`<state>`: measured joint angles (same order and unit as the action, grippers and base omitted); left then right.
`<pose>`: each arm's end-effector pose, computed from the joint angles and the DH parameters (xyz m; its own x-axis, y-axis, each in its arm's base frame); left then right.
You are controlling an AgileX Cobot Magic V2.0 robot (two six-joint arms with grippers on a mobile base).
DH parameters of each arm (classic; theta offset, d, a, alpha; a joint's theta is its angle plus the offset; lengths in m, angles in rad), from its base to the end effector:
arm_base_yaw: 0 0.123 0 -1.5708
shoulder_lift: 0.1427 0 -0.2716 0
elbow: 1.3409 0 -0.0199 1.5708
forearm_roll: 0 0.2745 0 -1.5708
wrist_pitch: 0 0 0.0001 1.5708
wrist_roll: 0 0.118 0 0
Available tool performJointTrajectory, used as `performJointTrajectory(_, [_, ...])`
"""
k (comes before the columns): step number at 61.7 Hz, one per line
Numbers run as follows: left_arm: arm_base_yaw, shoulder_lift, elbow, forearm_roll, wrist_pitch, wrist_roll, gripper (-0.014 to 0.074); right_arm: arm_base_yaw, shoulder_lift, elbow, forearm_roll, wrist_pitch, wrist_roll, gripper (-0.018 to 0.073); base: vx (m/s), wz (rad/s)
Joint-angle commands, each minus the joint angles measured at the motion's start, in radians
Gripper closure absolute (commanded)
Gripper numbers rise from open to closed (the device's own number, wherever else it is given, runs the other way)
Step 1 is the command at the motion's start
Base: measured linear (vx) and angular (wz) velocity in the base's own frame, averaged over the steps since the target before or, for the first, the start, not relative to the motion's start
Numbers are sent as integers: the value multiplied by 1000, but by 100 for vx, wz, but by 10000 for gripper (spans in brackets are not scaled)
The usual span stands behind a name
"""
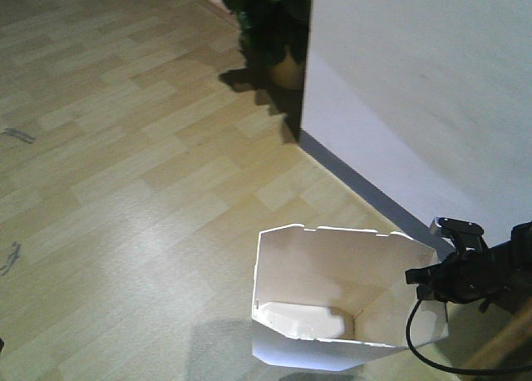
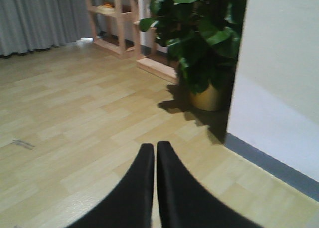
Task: Move trash bin to bedside with robot
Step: 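Hold the bin with the right gripper while the base turns toward the bed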
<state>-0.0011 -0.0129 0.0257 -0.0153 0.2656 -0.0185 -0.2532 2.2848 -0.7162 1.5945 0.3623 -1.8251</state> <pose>0.1188 -0.0006 0.1759 -0.1901 -0.0331 -0.9812 -0.0013 0.9994 -0.0334 0.2626 -0.0247 -0.0805 -0.9838 0.0353 -0.1757 -0.0233 0.9468 0.3211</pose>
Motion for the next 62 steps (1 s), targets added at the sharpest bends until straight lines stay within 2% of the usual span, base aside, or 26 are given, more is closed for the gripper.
performJointTrajectory(1, [-2,-14,19,-3,-69,-4,603,-2,-64,-5,14,203,5,564,10,50])
performJointTrajectory(62, [-2,-14,19,-3,-69,-4,603,-2,-64,-5,14,203,5,564,12,54])
